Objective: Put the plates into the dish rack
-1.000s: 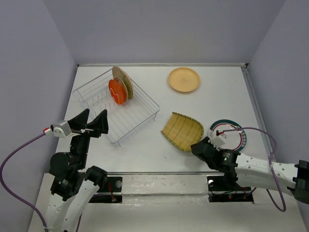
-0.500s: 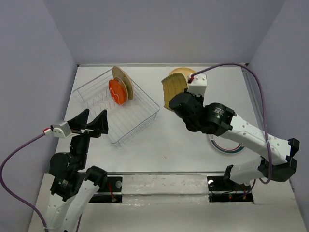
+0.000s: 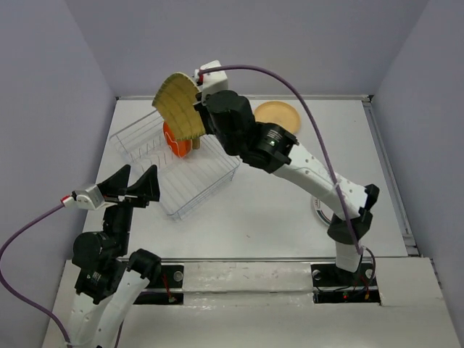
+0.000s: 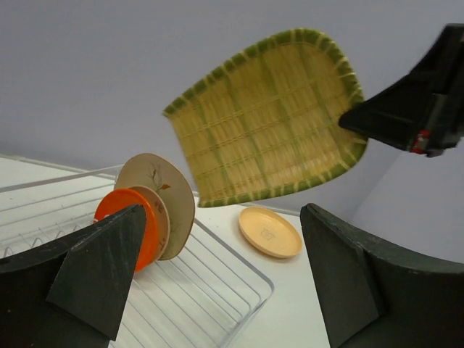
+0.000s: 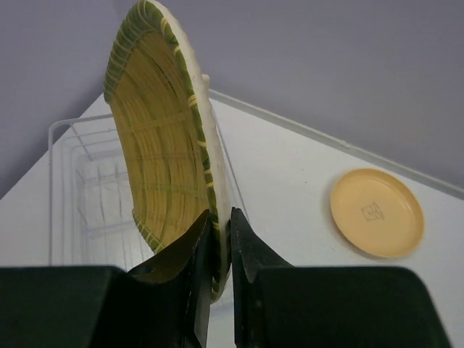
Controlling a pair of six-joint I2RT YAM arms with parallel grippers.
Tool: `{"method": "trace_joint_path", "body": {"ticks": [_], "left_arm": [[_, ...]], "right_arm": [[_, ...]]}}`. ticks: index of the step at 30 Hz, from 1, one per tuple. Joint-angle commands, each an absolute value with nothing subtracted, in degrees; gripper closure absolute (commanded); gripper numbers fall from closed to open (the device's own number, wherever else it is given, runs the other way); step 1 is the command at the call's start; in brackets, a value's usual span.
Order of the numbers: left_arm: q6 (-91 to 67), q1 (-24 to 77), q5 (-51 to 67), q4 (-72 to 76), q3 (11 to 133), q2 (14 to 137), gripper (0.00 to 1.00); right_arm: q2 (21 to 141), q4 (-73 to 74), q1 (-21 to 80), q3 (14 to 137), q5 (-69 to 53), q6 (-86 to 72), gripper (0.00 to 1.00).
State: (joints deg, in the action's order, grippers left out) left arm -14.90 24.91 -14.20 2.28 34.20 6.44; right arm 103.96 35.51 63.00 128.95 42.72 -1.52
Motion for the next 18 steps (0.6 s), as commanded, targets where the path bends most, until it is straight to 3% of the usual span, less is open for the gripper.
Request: {"method": "trace_joint_path", "body": {"ticks": [1, 7, 18], "left_arm": [[-13.8, 24.6, -16.5, 4.3, 34.5, 5.3, 0.01], [-13.8, 24.6, -17.7, 4.0, 34.7, 5.1, 0.01], [-14.0, 24.5, -17.1, 4.4, 34.7, 5.7, 0.01]], "right_arm": [[112.7, 30.1, 63.2, 142.0, 33.9, 3.7, 0.93], [124.6, 29.0, 63.2, 151.3, 35.0, 7.3, 0.93], [134.0, 20.7, 63.2, 151.7, 43.1, 15.1, 0.93]]}}
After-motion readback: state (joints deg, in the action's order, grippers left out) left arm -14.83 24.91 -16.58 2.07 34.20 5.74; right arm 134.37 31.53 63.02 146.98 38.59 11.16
